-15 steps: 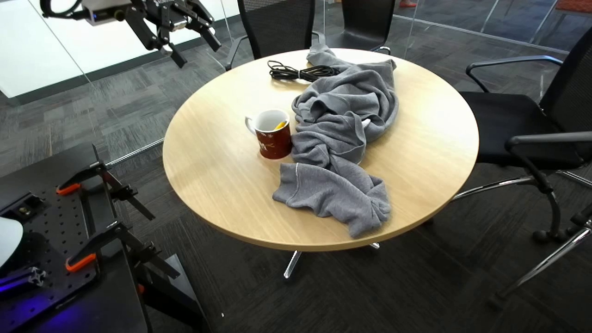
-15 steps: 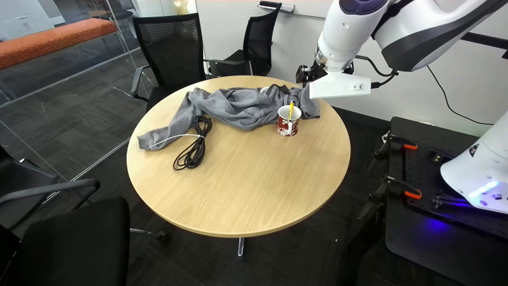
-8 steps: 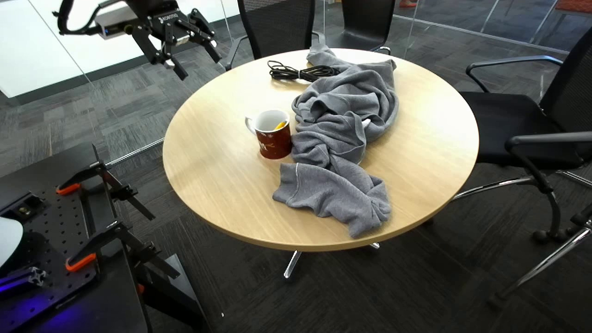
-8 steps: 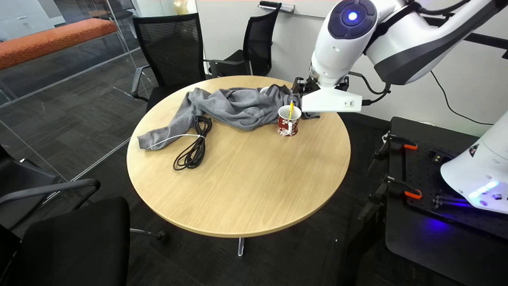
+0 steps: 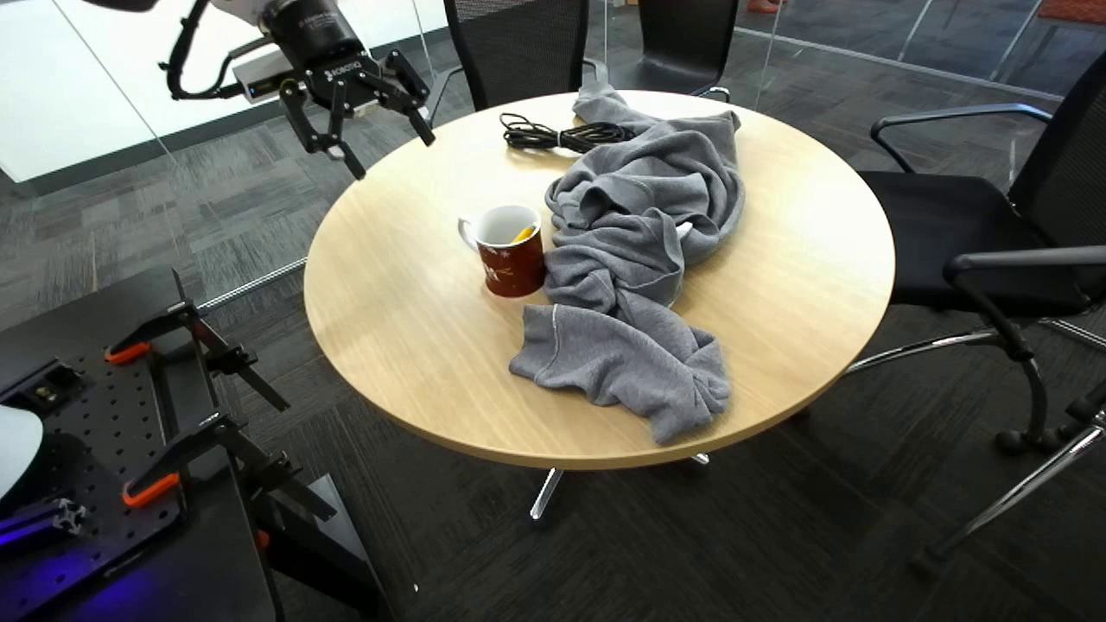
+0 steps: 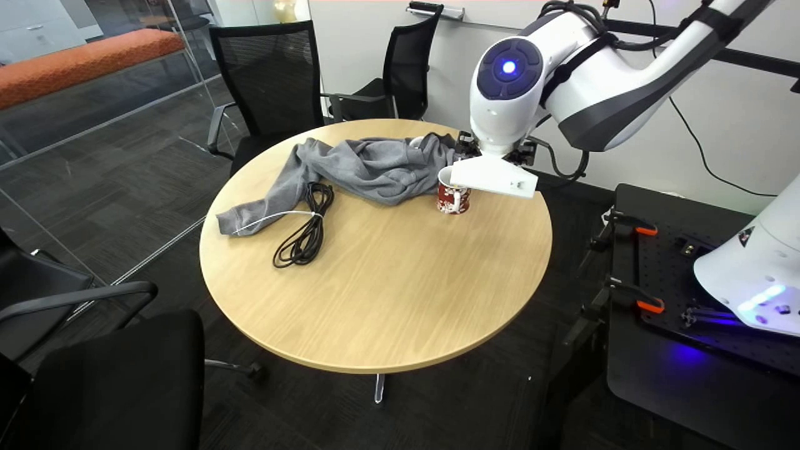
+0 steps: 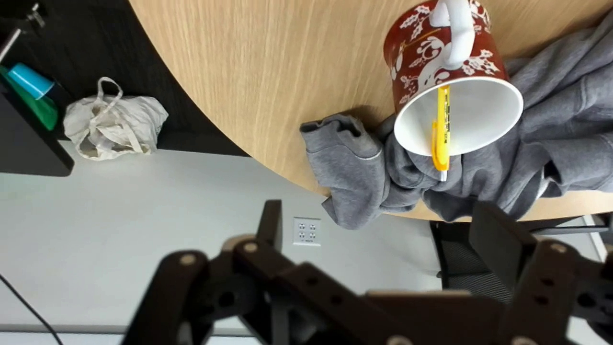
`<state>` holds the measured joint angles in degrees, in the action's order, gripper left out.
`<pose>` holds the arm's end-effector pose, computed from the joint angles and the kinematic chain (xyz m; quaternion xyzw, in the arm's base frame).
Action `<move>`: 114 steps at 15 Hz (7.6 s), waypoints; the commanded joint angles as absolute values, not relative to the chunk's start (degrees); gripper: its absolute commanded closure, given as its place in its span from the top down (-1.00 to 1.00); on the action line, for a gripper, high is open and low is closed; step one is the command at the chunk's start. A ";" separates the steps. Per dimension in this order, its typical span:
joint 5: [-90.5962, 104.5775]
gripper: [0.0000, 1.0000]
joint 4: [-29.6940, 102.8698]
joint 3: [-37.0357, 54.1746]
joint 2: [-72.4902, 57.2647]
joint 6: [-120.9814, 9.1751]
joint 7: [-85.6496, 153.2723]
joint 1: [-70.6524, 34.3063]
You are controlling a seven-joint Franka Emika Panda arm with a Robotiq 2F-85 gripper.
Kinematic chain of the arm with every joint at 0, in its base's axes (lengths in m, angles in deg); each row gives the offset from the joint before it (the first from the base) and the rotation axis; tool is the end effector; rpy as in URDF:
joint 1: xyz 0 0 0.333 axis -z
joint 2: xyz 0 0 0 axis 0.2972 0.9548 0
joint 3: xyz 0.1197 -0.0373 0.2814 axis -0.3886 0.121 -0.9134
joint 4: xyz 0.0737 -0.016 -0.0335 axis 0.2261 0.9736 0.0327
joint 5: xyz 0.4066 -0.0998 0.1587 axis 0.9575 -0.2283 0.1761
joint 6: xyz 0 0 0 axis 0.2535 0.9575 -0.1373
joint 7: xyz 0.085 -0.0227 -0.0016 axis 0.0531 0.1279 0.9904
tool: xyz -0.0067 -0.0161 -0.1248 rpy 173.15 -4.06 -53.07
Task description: Remove the marker out of the cup and put it on the table
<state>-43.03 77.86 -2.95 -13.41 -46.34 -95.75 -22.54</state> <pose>0.5155 0.0768 0.1750 0.7082 -0.6192 0.2520 0.2272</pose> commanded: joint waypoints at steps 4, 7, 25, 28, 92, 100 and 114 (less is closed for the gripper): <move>-46.03 1.00 73.06 0.47 -7.81 -46.43 -102.01 -23.87; -52.32 1.00 72.95 1.54 -7.27 -49.29 -104.68 -24.00; -60.31 1.00 72.16 1.88 -4.13 -53.44 -106.84 -22.41; -60.37 1.00 71.66 2.37 -2.94 -53.51 -106.93 -21.88; -58.75 -0.92 58.93 4.93 12.22 -58.51 -104.07 -18.44; -60.14 -0.92 61.33 5.12 8.29 -57.08 -105.37 -20.13; -67.82 -0.92 70.30 2.72 -8.61 -51.44 -108.51 -24.41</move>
<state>-65.07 66.22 3.78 -2.94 -51.86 -107.13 -23.99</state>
